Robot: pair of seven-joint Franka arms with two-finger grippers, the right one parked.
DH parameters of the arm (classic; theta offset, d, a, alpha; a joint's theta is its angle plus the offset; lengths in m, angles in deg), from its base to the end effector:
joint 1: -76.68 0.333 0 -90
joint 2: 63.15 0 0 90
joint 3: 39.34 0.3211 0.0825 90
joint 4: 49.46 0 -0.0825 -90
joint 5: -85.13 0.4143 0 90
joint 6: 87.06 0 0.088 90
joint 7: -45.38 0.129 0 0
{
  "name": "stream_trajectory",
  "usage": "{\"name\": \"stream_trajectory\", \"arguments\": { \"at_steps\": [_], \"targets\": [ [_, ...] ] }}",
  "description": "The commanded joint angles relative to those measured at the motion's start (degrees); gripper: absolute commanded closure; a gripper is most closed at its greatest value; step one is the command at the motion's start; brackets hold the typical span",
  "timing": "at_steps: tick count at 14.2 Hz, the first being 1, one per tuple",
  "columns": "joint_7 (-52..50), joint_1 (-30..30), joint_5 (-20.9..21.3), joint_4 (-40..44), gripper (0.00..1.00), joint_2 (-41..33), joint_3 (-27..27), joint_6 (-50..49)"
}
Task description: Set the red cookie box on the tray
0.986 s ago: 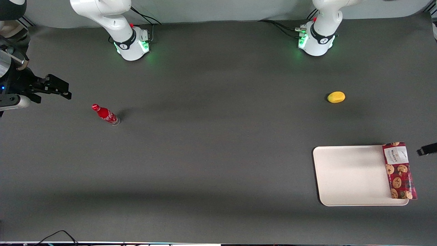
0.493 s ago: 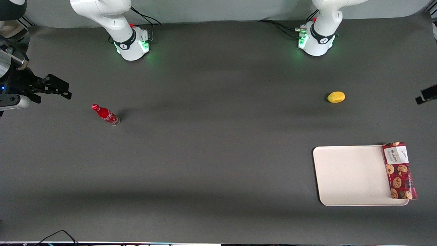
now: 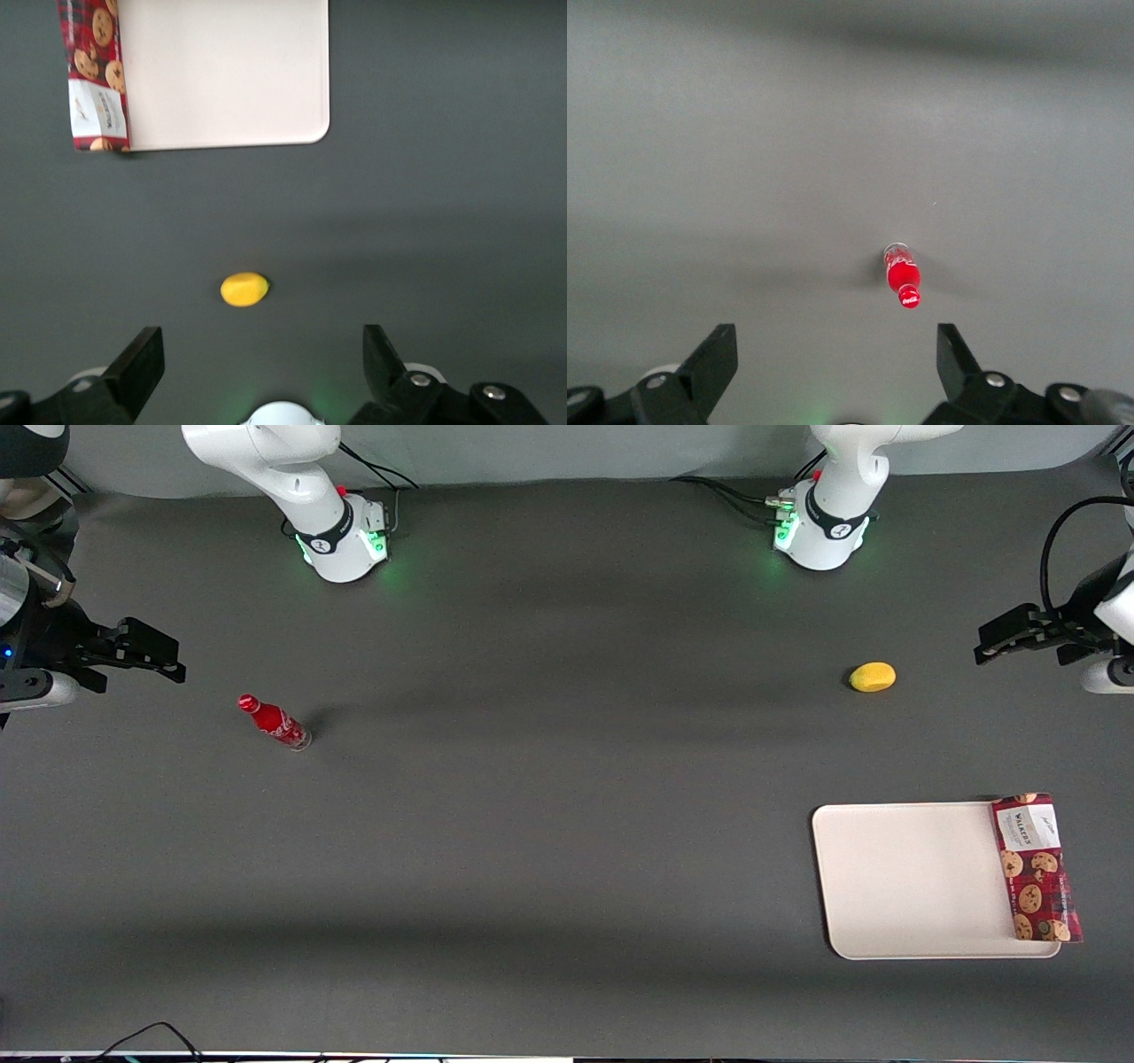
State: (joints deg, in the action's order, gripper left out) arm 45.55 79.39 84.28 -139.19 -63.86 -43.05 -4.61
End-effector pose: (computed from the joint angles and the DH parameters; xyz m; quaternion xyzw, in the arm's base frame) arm 0.5639 -0.0121 0.6064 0.9983 -0.0107 -0.0574 0.0066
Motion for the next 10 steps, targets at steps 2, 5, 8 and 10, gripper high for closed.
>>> {"name": "stream_trajectory", "arguments": {
  "at_steps": [2, 5, 8, 10],
  "targets": [
    [-0.96, -0.51, 0.76, -0.09, 0.0, -2.98, -1.12, -0.72],
    [-1.04, -0.51, 0.77, 2.81, 0.0, -1.4, -3.05, 0.61],
    [0.1, -0.51, 0.76, 2.99, 0.0, -1.31, -3.06, 0.78],
    [0.27, -0.42, 0.33, 3.08, 0.0, -1.31, -3.06, 0.78]
  ]
}}
